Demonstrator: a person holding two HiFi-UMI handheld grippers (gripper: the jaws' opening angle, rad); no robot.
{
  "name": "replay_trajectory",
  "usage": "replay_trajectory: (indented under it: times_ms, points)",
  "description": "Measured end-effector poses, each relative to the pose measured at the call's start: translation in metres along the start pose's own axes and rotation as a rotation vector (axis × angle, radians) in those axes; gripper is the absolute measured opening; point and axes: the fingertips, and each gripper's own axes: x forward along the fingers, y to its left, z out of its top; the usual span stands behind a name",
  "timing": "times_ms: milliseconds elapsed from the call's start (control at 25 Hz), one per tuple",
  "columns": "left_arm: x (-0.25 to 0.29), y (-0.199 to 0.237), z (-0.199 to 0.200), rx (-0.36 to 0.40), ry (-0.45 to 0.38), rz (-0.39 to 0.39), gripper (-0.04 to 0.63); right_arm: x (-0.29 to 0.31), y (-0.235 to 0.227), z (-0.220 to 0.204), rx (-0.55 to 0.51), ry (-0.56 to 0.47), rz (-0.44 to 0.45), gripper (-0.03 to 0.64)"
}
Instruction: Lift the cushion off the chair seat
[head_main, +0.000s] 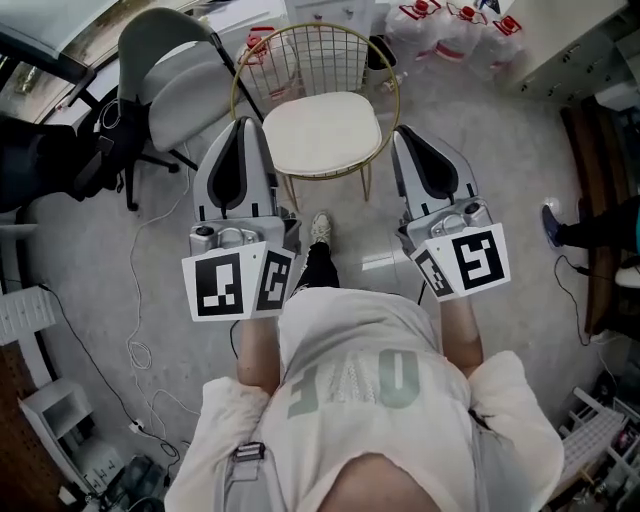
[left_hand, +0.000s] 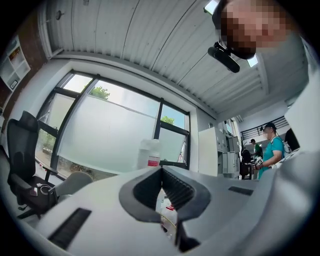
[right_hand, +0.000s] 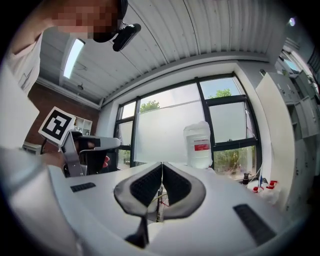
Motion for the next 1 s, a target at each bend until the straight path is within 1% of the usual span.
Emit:
replay_trajectory:
  times_ms: [240,360,480,600,720,840,1000]
  points:
    - [0.071,0.039,0.002,0.009,-0.011,-0.057,0.011,0.072,-0.025,0.005,-0.001,-0.003,-0.069,0.018]
    - [0.102,0.056,-0.003,-0.003,-0.012,-0.093,0.011,0.103,-0.037,0.005,-0.001,-0.007,-0.108,0.018]
    - [0.129,0.069,-0.004,-0.009,-0.023,-0.108,0.011,0.126,-0.048,0.008,0.008,-0.015,-0.137,0.018]
    - [0.139,0.069,-0.004,-0.021,-0.024,-0.114,0.011,0.126,-0.054,0.011,0.019,-0.008,-0.174,0.018]
    - [0.147,0.065,-0.013,-0.024,-0.023,-0.122,0.011,0.122,-0.063,-0.001,0.044,0.02,-0.198,0.018]
    - [0.162,0.062,-0.023,-0.024,-0.021,-0.115,0.011,0.129,-0.081,-0.017,0.097,0.029,-0.205,0.018]
    - [0.165,0.057,-0.023,-0.018,-0.026,-0.104,0.011,0.133,-0.094,-0.021,0.175,0.002,-0.191,0.018]
